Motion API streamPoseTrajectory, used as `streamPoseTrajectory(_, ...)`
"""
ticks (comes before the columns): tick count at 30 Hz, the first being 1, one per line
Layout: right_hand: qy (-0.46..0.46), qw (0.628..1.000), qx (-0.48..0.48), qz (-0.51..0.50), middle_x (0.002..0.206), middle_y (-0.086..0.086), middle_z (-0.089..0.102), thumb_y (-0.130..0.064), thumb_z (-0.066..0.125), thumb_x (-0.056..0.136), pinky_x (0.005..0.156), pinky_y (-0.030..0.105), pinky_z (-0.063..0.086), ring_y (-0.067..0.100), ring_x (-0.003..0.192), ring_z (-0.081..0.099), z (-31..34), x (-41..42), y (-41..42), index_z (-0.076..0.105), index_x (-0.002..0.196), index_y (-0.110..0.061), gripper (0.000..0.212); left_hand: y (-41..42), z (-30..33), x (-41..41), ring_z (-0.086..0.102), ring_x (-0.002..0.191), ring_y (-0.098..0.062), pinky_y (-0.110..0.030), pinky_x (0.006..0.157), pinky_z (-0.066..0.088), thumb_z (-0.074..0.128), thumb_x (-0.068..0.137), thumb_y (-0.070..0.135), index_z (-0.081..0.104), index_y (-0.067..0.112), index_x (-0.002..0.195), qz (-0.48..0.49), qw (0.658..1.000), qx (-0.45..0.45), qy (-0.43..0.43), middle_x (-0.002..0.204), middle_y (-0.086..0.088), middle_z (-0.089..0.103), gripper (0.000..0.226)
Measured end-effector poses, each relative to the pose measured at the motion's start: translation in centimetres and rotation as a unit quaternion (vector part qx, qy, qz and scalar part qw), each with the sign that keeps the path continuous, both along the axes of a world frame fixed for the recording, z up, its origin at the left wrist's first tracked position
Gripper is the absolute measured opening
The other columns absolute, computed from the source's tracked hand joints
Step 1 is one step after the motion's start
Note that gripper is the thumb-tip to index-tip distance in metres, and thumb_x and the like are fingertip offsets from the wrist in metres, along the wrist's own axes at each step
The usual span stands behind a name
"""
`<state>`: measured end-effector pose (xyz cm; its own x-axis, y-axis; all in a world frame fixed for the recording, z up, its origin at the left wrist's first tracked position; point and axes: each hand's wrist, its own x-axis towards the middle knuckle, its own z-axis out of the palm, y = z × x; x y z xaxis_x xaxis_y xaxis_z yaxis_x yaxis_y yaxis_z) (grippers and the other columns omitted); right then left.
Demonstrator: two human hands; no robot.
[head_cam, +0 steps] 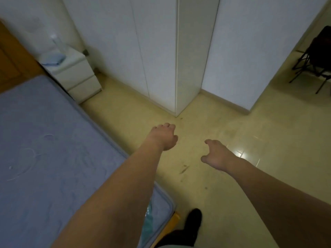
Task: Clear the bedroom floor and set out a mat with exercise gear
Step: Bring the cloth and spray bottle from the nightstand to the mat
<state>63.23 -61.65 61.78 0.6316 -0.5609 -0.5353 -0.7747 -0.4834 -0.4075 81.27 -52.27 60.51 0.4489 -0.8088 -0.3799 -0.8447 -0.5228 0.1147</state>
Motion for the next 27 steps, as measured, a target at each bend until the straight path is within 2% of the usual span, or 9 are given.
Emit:
streamPoseTrajectory(7, 0.014, 1.0, 0.016, -0.004, 0.15, 0.014, 0.03, -0.025, 0.062, 0.087, 0.107, 0.033, 0.038, 0.03, 0.135, 0.037, 0.2, 3.4, -15.7, 0.025, 0.149, -0.011, 0.074, -15.4, 1.6, 2.7, 0.038, 0.135, -0.031, -0.044, 0.112, 0.029, 0.037, 0.1, 0.036, 0.031, 0.013, 0.148, -0.066, 0.997, 0.047, 0.001, 0.151, -0.011, 0.036, 0.054)
streamPoseTrajectory(14, 0.033, 0.996, -0.031, 0.076, 0.144, 0.014, 0.036, -0.028, 0.061, 0.087, 0.104, 0.035, 0.04, 0.033, 0.131, 0.04, 0.6, 11.6, -29.5, 0.032, 0.145, -0.01, 0.067, -24.5, 2.3, 10.3, 0.038, 0.136, -0.03, -0.043, 0.113, 0.028, 0.037, 0.099, 0.036, 0.028, 0.015, 0.15, 0.037, 0.998, 0.048, -0.013, 0.152, -0.009, 0.034, 0.055)
streamPoseTrajectory(19, 0.0, 0.985, -0.043, 0.169, 0.144, 0.017, 0.037, -0.027, 0.062, 0.084, 0.106, 0.035, 0.038, 0.034, 0.131, 0.04, 2.0, 23.1, -33.1, 0.034, 0.144, -0.007, 0.069, -23.3, 3.6, 17.7, 0.038, 0.136, -0.031, -0.042, 0.111, 0.031, 0.036, 0.1, 0.036, 0.027, 0.015, 0.151, 0.167, 0.985, 0.034, -0.013, 0.154, -0.009, 0.032, 0.055)
streamPoseTrajectory(27, -0.003, 0.933, -0.021, 0.358, 0.144, 0.015, 0.038, -0.026, 0.061, 0.085, 0.104, 0.033, 0.038, 0.031, 0.13, 0.04, 0.8, 43.7, -28.8, 0.033, 0.143, -0.006, 0.068, -16.7, 2.0, 31.3, 0.032, 0.139, -0.03, -0.045, 0.11, 0.035, 0.034, 0.103, 0.033, 0.023, 0.014, 0.152, 0.352, 0.935, 0.001, 0.049, 0.156, -0.008, 0.026, 0.054)
